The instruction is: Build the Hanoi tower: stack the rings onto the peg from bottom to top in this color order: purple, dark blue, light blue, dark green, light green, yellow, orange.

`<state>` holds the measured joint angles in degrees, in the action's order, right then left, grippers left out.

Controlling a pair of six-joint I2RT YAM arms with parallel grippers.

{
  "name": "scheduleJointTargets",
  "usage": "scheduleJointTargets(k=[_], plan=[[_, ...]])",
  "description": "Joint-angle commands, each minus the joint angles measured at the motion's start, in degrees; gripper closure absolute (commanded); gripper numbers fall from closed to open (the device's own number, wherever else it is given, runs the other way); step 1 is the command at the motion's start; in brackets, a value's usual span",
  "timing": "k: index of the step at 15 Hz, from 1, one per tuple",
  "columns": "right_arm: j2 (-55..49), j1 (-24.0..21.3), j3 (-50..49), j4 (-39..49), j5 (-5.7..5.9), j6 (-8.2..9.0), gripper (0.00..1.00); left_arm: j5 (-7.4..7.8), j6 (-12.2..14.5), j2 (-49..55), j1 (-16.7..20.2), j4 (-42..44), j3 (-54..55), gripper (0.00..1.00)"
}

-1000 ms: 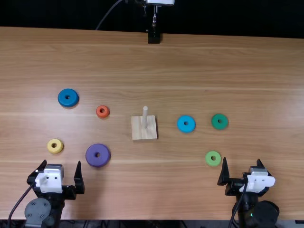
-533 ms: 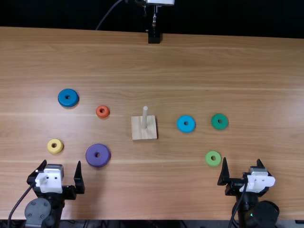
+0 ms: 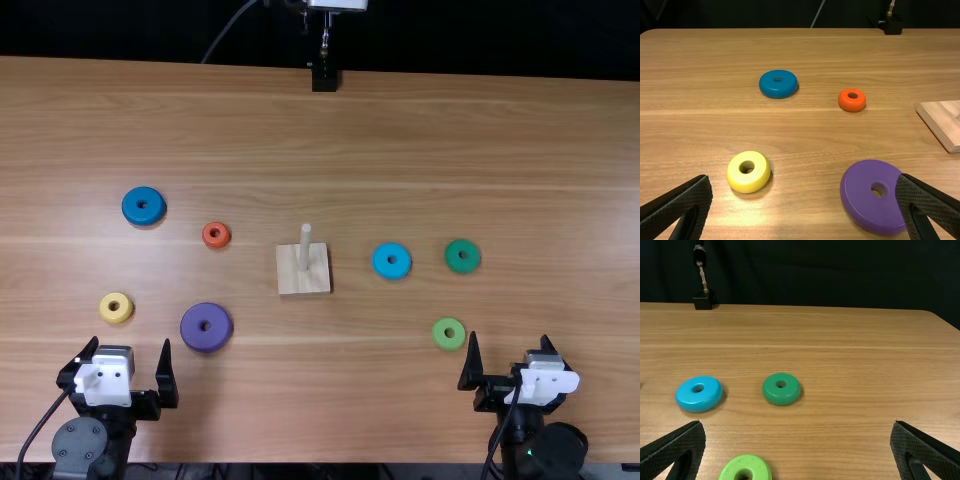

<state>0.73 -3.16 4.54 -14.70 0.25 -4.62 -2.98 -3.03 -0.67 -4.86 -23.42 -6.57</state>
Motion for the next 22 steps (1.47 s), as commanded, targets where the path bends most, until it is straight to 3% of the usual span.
scheduleJointTargets(k=[1, 5, 7, 12, 15, 17, 20, 22], plan=[[-0.7, -0.7, -3.7, -4.0, 1.23, 0.09, 0.00, 0.45, 0.7, 0.7, 0.5, -2.4, 6.6, 0.00], [-0.7, -0.7, -3.7, -4.0, 1.23, 0.09, 0.00, 1.72, 0.8, 0.7, -1.0, -1.5, 5.6, 0.00], [-0.7, -0.7, -3.7, -4.0, 1.23, 0.09, 0.00, 1.72, 0.8, -1.2, -1.1, -1.4, -4.4, 0.00], [-0.7, -0.7, -3.7, -4.0, 1.23, 0.09, 0.00, 2.03, 0.7, -19.3, -0.8, -2.9, -26.8, 0.00], [-0.7, -0.7, -3.7, -4.0, 1.23, 0.09, 0.00, 4.25, 0.7, -34.6, -1.1, -17.3, -42.5, 0.00], [-0.7, -0.7, -3.7, -4.0, 1.23, 0.09, 0.00, 4.14, 0.7, -42.0, -4.3, -30.1, -53.5, 0.00], [-0.7, -0.7, -3.7, -4.0, 1.23, 0.09, 0.00, 4.04, 0.7, -48.0, -8.3, -32.1, -55.2, 0.00], [-0.7, -0.7, -3.7, -4.0, 1.23, 0.09, 0.00, 4.25, 0.8, -49.7, -7.6, -31.5, -54.6, 0.00]])
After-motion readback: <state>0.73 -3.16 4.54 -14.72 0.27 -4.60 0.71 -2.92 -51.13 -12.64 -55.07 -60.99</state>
